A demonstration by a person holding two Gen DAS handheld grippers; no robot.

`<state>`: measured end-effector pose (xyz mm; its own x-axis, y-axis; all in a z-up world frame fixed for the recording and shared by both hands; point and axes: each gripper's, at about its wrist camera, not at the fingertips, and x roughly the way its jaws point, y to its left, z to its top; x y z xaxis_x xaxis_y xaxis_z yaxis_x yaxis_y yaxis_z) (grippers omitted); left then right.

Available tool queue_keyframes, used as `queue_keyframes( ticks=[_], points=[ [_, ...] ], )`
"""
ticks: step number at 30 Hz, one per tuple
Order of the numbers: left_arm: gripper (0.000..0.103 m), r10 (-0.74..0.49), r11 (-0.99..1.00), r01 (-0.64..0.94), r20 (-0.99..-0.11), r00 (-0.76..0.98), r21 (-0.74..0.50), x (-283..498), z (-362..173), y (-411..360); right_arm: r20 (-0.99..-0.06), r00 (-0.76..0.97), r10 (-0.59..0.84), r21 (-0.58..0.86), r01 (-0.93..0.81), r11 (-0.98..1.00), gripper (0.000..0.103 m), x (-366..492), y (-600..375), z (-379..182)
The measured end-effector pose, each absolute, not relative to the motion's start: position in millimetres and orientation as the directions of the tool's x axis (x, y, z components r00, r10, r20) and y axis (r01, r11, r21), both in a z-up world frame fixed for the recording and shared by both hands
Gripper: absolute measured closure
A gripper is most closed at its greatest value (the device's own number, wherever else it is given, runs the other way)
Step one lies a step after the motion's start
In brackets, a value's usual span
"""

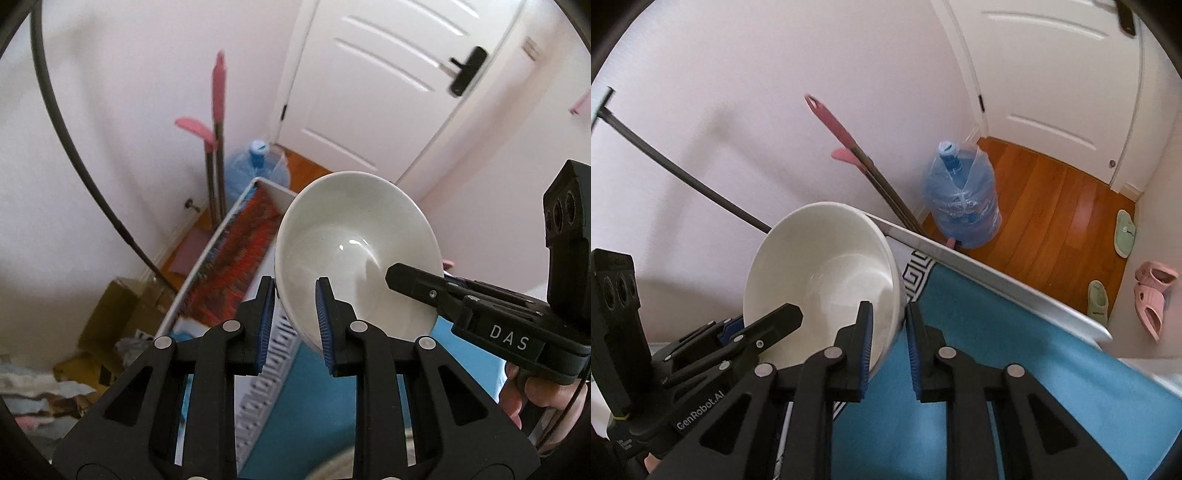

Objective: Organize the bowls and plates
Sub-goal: 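Carry the white bowl over the cream bowl and lower it inside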

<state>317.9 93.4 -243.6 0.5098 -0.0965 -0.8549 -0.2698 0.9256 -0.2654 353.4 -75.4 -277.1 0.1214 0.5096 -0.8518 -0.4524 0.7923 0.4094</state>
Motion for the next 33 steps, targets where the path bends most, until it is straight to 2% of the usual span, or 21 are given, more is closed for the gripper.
queue_keyframes(
  ticks=[9, 17, 26, 33],
  points=[
    [0.083, -0.139, 0.948, -0.168, -0.830, 0.540, -0.269, 254.6, -172.6, 6.8, -0.832, 0.231, 0.505, 0.386, -0.414, 0.825, 0.086, 276.2, -161.0, -194.1],
    [0.083, -0.231, 0.957, -0.025, -0.812, 0.535, -0.288, 210.6, -139.6, -95.7, -0.824, 0.313, 0.472, 0.374, -0.326, 0.868, 0.086, 213.2, -257.4, -154.6],
    [0.083, -0.355, 0.931, 0.098, -0.813, 0.463, -0.351, 180.3, -143.3, -205.1, -0.840, 0.387, 0.381, 0.331, -0.193, 0.924, 0.086, 147.7, -376.2, -141.9],
    [0.083, -0.390, 0.919, 0.191, -0.868, 0.308, -0.345, 167.4, -175.4, -274.0, -0.882, 0.354, 0.310, 0.302, -0.081, 0.950, 0.086, 110.1, -439.9, -165.0]
  ],
)
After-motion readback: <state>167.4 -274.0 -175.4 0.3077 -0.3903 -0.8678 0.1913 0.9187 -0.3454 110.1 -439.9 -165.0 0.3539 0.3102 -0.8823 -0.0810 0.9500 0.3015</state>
